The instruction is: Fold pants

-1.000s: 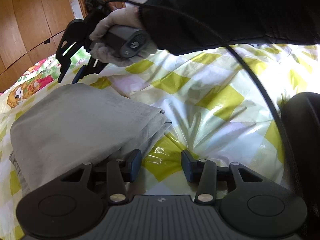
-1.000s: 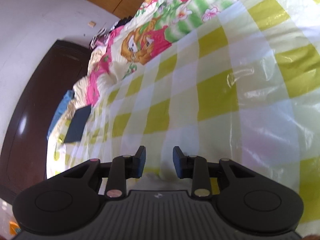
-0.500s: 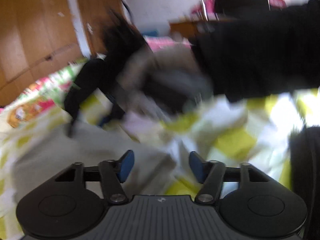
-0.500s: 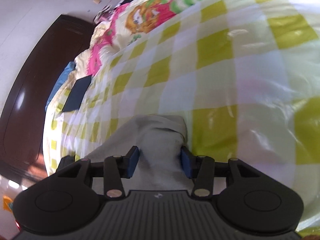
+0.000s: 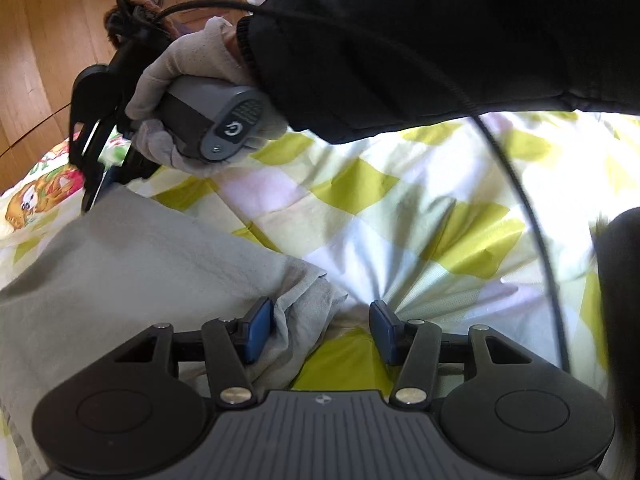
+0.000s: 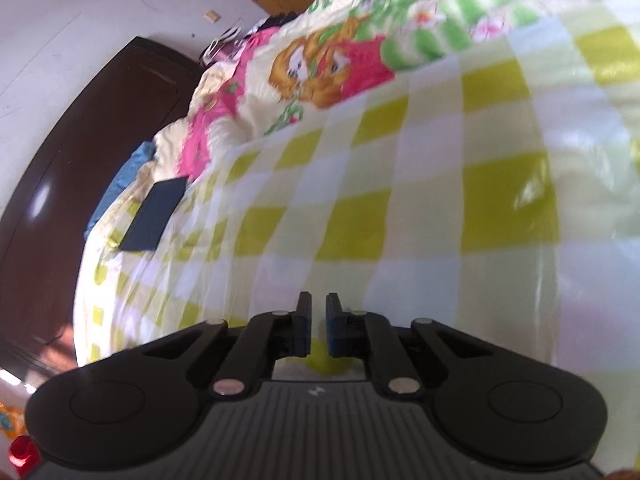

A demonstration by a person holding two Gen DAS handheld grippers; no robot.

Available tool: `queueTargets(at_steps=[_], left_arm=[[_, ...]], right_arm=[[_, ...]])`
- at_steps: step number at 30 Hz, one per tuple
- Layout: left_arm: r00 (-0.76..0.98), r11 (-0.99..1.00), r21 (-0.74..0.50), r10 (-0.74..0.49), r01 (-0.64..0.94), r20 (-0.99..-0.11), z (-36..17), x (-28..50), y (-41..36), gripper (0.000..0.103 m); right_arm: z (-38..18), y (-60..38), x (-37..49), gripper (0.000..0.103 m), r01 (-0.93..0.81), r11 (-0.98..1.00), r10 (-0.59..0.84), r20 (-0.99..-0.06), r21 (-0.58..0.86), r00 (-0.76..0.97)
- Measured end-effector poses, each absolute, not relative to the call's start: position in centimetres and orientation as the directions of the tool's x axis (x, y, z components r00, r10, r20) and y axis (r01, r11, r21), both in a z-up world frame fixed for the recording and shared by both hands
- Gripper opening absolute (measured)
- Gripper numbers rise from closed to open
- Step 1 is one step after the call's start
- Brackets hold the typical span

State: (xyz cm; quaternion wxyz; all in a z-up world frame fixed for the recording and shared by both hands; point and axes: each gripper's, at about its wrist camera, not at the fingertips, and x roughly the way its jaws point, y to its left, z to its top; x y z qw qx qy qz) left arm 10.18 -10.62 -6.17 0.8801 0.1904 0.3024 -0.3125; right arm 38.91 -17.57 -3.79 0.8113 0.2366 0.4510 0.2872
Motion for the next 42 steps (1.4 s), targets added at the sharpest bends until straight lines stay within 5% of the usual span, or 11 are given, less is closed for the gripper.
queueTargets(at_steps=[5, 7, 11, 14, 20, 22, 26, 28, 32, 42], left_arm=[[0.66, 0.76, 0.162, -0.414, 0.63, -0.626, -3.5, 7.6, -8.2, 0.066], [0.696, 0.801, 0.153, -0.387, 0.579, -0.605, -2.0, 6.1, -6.4, 0.071], [0.767, 0.897, 0.134, -0.273, 0.421, -0.581, -0.2, 4.7, -2.4, 0.083], [0.759, 0.94, 0.099, -0.199, 0.327, -0.62, -0.7, 5.0, -0.1, 0.085], [0.743, 0.952, -0.004, -0.242, 0.306, -0.625, -1.1, 5.5, -0.3, 0.085], [0.729, 0.955, 0.006, -0.221, 0.295, -0.648, -1.8, 5.8, -0.7, 0.085], [0.694, 0.958, -0.043, -0.235, 0.282, -0.681, -2.8, 6.2, -0.2, 0.073], [0.689, 0.961, -0.058, -0.235, 0.27, -0.685, -2.8, 6.3, 0.4, 0.063], [0.699, 0.967, -0.105, -0.239, 0.231, -0.674, -2.3, 5.9, 1.4, 0.06], [0.684, 0.976, -0.081, -0.2, 0.203, -0.701, -2.1, 5.9, -0.8, 0.075]], right_arm=[[-0.9, -18.8, 35.8, 0.02, -0.306, 0.749, 0.658, -0.604, 0.588, 0.449], [-0.1, -18.0, 33.4, 0.03, -0.371, 0.752, 0.659, -0.632, 0.545, 0.407], [1.2, -14.5, 28.4, 0.034, -0.484, 0.736, 0.656, -0.674, 0.473, 0.339], [1.5, -10.8, 25.7, 0.054, -0.536, 0.719, 0.649, -0.703, 0.442, 0.29], [0.7, -3.3, 25.4, 0.057, -0.569, 0.774, 0.512, -0.802, 0.277, 0.306], [0.0, -1.5, 25.8, 0.056, -0.574, 0.795, 0.44, -0.839, 0.199, 0.319], [-1.0, -1.8, 26.7, 0.013, -0.531, 0.821, 0.406, -0.87, 0.212, 0.281], [-0.2, -2.6, 26.5, 0.01, -0.517, 0.828, 0.41, -0.865, 0.219, 0.291], [1.6, -4.6, 26.1, 0.009, -0.485, 0.833, 0.448, -0.838, 0.266, 0.311], [1.1, -7.2, 26.5, 0.017, -0.468, 0.814, 0.515, -0.802, 0.344, 0.304]])
